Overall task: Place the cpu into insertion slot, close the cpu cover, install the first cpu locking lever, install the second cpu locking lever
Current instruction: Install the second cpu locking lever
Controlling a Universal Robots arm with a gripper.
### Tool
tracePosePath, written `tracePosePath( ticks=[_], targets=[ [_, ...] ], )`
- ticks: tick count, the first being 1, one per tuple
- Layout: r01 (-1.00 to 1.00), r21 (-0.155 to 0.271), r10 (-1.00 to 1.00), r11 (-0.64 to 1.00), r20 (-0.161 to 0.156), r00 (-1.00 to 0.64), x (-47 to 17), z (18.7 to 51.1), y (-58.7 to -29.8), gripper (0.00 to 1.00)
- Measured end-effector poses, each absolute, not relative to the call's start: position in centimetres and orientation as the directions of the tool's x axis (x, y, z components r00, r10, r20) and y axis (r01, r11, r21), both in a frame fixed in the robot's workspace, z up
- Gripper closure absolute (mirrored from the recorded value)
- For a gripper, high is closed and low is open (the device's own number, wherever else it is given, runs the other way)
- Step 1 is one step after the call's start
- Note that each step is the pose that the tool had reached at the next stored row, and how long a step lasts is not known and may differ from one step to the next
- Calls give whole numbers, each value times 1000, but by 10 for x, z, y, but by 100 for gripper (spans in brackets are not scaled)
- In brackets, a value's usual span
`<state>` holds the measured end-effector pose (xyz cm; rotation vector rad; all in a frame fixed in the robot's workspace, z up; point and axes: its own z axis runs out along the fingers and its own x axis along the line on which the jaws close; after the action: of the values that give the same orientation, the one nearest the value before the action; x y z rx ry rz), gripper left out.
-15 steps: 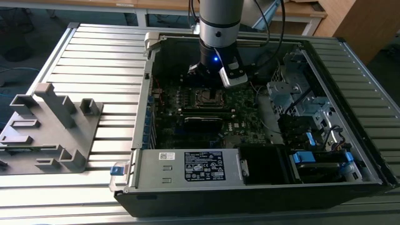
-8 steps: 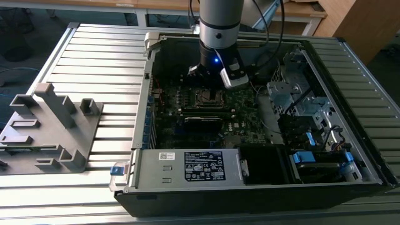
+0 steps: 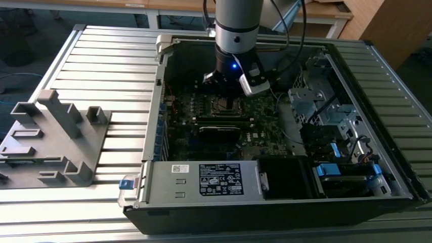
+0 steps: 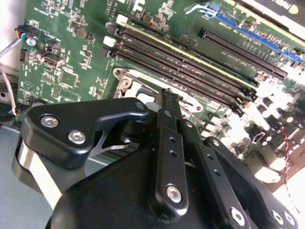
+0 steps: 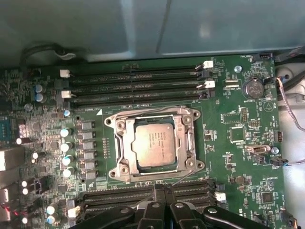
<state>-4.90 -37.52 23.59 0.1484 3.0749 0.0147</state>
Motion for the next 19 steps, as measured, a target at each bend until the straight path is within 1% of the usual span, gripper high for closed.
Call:
tracePosePath(
  ticks=[3, 19],
  targets=[
    [87, 3, 87, 996, -63, -994, -49, 235, -375, 90],
    [85, 2, 85, 996, -63, -994, -62, 233, -375, 90]
  ],
)
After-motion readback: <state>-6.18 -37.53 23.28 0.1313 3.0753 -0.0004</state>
